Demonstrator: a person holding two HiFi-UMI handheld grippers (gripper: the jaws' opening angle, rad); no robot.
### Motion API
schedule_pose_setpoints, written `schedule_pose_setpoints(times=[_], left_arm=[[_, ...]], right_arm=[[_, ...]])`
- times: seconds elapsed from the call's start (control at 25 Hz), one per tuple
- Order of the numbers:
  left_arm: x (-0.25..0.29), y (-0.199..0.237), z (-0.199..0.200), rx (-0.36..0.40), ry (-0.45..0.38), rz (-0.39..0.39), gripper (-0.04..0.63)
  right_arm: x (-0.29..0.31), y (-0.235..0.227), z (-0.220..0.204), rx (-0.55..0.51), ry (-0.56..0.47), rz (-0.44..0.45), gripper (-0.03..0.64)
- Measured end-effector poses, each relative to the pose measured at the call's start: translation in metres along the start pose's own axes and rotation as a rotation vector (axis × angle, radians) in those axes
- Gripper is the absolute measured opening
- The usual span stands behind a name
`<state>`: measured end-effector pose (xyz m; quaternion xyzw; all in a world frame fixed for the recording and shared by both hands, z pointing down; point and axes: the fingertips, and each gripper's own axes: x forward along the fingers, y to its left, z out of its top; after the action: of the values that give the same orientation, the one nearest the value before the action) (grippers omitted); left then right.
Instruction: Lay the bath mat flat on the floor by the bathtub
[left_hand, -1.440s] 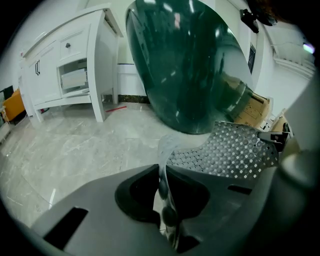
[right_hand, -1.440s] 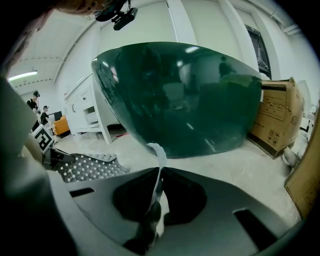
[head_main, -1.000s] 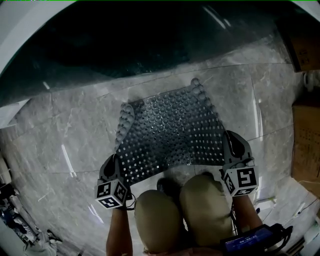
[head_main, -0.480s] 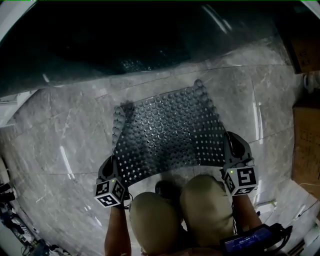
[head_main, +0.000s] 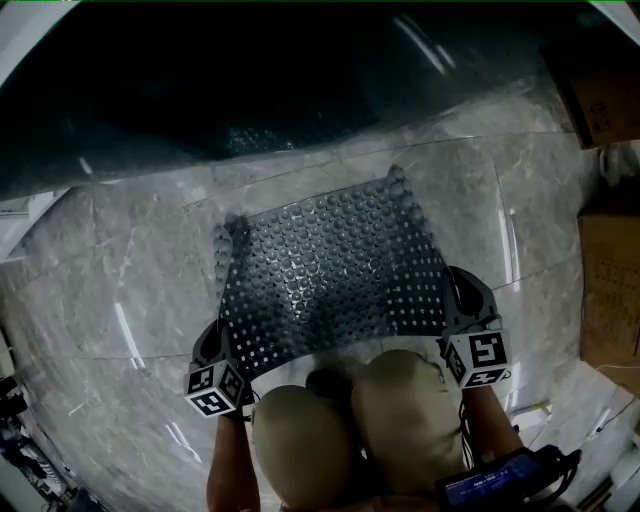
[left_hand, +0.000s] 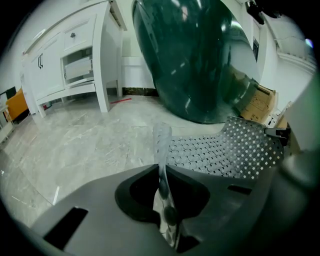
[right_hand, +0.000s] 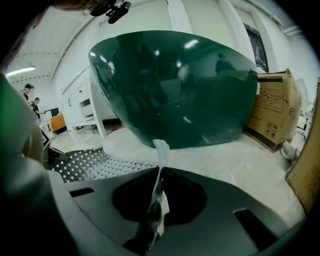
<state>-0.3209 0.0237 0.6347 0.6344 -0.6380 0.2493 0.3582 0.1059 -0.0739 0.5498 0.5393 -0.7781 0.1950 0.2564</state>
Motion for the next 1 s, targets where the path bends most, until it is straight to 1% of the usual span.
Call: schedule_pose_setpoints(times=[0.32,0.48,0.64,0.8,1.0], left_arm=[[0.005,0.008,-0.007,-0.017,0.001,0.014,0.037],[0.006,0.013,-0.012,-0.022,-0.002,0.027,0.037],[0.01,0.017,-0.016,-0.045,-0.006,0.033,0.037],[0.011,0.023,-0.02,-0.056,-0.009,0.039,0.037],[0.015,0.027,-0.025,-0.061,-0.004,0.057,0.037]], right_arm=[[0.005,-0.006,-0.006,-0.007,0.016,-0.016,0.031],[0.004,-0.007,-0.019,-0.009,0.049,-0.008,0.031],[0.007,-0.012,-0.023,-0.013,0.046,-0.015,0.032],[0.01,-0.017,-0.031,-0.011,0.065,-0.016,0.031],[0.014,-0.026,-0.03,0.001,0.042,-0.024,0.031]])
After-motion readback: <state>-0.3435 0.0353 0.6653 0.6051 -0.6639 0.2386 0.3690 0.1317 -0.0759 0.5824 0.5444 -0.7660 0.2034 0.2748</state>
